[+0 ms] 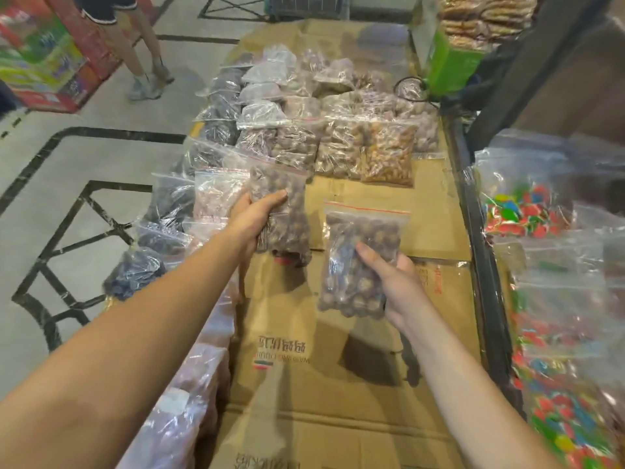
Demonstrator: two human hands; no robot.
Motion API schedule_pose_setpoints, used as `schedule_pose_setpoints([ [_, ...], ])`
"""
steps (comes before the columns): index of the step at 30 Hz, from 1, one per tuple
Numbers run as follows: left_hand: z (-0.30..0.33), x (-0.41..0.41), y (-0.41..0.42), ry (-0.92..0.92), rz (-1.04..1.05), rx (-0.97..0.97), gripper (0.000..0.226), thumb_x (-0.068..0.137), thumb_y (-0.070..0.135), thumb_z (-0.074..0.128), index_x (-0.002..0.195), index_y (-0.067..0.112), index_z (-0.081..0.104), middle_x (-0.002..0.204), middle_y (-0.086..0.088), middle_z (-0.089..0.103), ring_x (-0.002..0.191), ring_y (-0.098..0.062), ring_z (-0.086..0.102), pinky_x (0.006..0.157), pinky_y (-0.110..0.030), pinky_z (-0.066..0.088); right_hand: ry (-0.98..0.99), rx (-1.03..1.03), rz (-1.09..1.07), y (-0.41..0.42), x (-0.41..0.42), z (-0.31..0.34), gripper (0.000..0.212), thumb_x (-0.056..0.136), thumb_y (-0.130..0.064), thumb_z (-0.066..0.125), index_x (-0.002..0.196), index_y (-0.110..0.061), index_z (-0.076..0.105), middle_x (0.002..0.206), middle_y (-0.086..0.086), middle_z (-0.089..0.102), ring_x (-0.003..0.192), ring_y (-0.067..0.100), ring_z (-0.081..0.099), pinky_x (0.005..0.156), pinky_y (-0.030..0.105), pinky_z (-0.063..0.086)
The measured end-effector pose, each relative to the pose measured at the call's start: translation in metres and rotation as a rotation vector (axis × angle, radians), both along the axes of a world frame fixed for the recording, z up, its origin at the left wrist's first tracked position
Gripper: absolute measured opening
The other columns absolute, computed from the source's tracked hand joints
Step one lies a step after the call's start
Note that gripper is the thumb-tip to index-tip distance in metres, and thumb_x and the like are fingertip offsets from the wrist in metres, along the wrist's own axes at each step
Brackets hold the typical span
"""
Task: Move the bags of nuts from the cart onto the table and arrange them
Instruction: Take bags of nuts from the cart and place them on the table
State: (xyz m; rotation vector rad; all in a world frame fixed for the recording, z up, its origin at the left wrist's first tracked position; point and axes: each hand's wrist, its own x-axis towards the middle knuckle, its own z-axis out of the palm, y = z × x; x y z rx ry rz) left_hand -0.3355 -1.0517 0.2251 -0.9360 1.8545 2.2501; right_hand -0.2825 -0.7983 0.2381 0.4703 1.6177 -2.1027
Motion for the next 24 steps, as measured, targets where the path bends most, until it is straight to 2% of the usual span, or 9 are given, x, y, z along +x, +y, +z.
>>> schedule_pose_setpoints([
  [2,-0.009,-0.029,-0.004,-0.022,0.046,-0.006,0.04,0.083,0.028,0.081,0.119,0.017,0.067,0.102,-0.008,0.078,0.086,-0.029,0.077,0.066,-0.043,0.063,-0.022,-0.009,-0.01,-0.004,-0.009,-0.007,0.056,0.073,-0.027,0.085,0.122,-0.007,0.067,0.108,0.011,0.079,0.096,0.028,0.078,0.079,0.044,0.063],
  [5,-0.02,-0.068,-0.009,-0.026,0.066,0.104,0.04,0.087,0.021,0.078,0.123,0.011,0.065,0.105,-0.016,0.077,0.091,-0.036,0.076,0.075,-0.056,0.062,-0.053,-0.009,-0.021,-0.006,-0.02,-0.017,0.057,0.069,-0.028,0.084,0.119,-0.009,0.067,0.103,0.009,0.08,0.088,0.025,0.079,0.062,0.034,0.061],
  [10,-0.034,-0.107,-0.014,-0.116,0.102,-0.019,0.048,0.08,0.033,0.085,0.115,0.014,0.06,0.103,-0.012,0.076,0.086,-0.031,0.077,0.076,-0.05,0.063,-0.032,0.03,-0.01,-0.006,-0.03,-0.029,0.051,0.072,-0.024,0.082,0.117,-0.006,0.068,0.105,0.012,0.08,0.088,0.023,0.079,0.063,0.029,0.061],
  [14,-0.031,-0.114,-0.01,-0.177,0.068,-0.289,0.065,0.08,0.045,0.077,0.128,0.012,0.048,0.105,-0.008,0.069,0.093,-0.029,0.071,0.077,-0.043,0.061,-0.018,0.087,0.022,-0.007,-0.031,-0.033,0.038,0.082,-0.018,0.08,0.117,-0.008,0.069,0.105,0.012,0.079,0.089,0.024,0.078,0.066,0.033,0.062],
  [18,0.003,-0.099,-0.003,-0.176,-0.076,-0.463,0.085,0.095,0.031,0.069,0.156,0.009,0.015,0.147,-0.016,0.045,0.128,-0.032,0.05,0.102,-0.045,0.046,-0.03,0.103,0.02,-0.016,-0.026,-0.04,0.035,0.086,-0.015,0.08,0.118,-0.01,0.068,0.104,0.011,0.08,0.09,0.028,0.078,0.067,0.036,0.062],
  [19,0.014,-0.09,-0.003,-0.17,-0.096,-0.47,0.088,0.095,0.028,0.068,0.159,0.012,0.01,0.156,-0.016,0.036,0.134,-0.034,0.046,0.103,-0.044,0.044,-0.03,0.084,0.025,-0.02,-0.024,-0.04,0.034,0.087,-0.014,0.08,0.118,-0.009,0.068,0.104,0.011,0.08,0.09,0.028,0.078,0.068,0.037,0.063],
  [21,0.035,-0.066,-0.005,-0.105,-0.135,-0.482,0.084,0.096,0.024,0.066,0.161,0.018,0.013,0.154,-0.013,0.039,0.124,-0.03,0.055,0.089,-0.033,0.048,-0.031,0.055,0.045,-0.031,-0.022,-0.04,0.037,0.087,-0.014,0.08,0.122,-0.008,0.066,0.107,0.012,0.079,0.092,0.03,0.078,0.073,0.041,0.064],
  [23,0.053,-0.032,-0.007,-0.041,-0.204,-0.587,0.074,0.096,0.022,0.065,0.158,0.021,0.024,0.133,-0.005,0.053,0.093,-0.017,0.061,0.071,-0.027,0.05,-0.043,0.068,0.079,-0.044,-0.022,-0.042,0.046,0.086,-0.021,0.083,0.126,-0.012,0.064,0.109,0.009,0.079,0.095,0.03,0.078,0.081,0.05,0.064],
  [24,0.059,-0.013,-0.009,-0.023,-0.236,-0.656,0.071,0.096,0.023,0.064,0.157,0.021,0.027,0.131,-0.002,0.055,0.09,-0.015,0.059,0.073,-0.03,0.052,-0.049,0.082,0.095,-0.052,-0.024,-0.044,0.049,0.084,-0.025,0.085,0.127,-0.014,0.063,0.109,0.007,0.079,0.095,0.029,0.078,0.085,0.055,0.062],
])
